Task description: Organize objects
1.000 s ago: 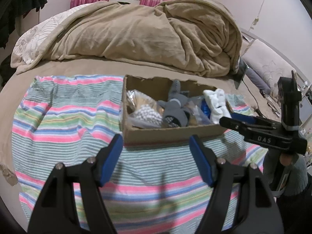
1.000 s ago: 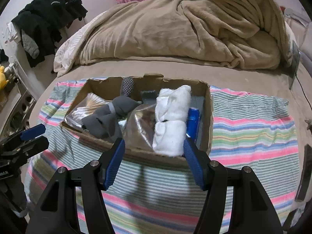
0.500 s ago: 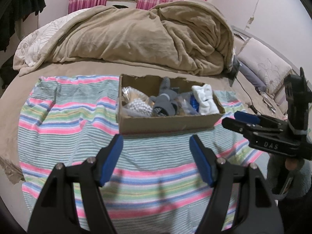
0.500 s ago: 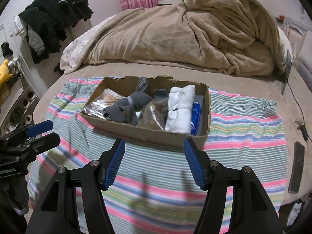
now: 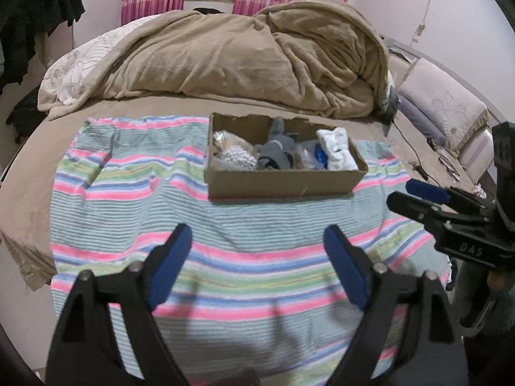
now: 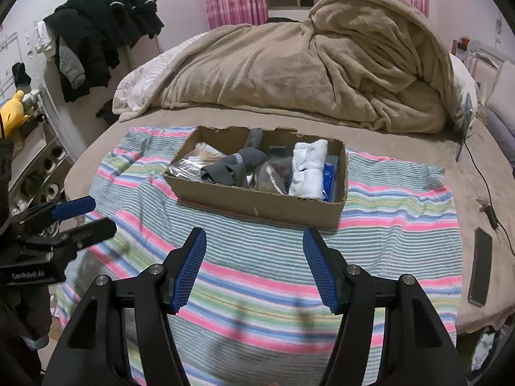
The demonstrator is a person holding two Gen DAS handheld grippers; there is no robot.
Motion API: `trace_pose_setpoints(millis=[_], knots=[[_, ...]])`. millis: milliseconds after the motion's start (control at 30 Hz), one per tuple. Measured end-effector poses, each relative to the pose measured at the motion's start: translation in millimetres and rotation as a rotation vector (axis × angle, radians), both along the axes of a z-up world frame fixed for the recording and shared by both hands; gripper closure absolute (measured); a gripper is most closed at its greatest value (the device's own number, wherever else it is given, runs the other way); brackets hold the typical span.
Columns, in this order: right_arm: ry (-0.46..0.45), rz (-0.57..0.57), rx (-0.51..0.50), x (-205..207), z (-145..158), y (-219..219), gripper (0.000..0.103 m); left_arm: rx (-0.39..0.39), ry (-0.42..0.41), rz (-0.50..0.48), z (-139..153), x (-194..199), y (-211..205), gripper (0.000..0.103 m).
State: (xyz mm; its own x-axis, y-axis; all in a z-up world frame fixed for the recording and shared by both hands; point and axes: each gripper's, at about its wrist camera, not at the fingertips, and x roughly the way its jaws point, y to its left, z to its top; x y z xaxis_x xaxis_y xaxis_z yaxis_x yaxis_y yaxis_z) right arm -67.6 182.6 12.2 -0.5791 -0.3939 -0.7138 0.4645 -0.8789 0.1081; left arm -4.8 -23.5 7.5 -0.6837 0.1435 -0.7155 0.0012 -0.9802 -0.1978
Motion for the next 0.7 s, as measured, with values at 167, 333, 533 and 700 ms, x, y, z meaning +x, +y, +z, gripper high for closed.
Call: trace_pose_setpoints(millis=[167,333,533,700], knots=[[0.017,-0.010,-0.018,17.6,11.0,5.0,0.037,-0.015,0.026,-0.011,10.6,13.7,6.0,0.010],[0.032,-0.025,-0.024,27.5,18.3,11.0,0.026,-0.041,0.066,0.001,24.6,23.2,7.9,0.005],[0.046,-0.042,-0.039,31.5,23.8,16.8,0.026,-0.051,0.100,0.011,35.7,31.6,7.8,0.002],[0.046,-0.040,-0.040,31.8,24.4,17.6,0.026,-0.054,0.091,0.009,37.6,33.3,9.7,0.001]])
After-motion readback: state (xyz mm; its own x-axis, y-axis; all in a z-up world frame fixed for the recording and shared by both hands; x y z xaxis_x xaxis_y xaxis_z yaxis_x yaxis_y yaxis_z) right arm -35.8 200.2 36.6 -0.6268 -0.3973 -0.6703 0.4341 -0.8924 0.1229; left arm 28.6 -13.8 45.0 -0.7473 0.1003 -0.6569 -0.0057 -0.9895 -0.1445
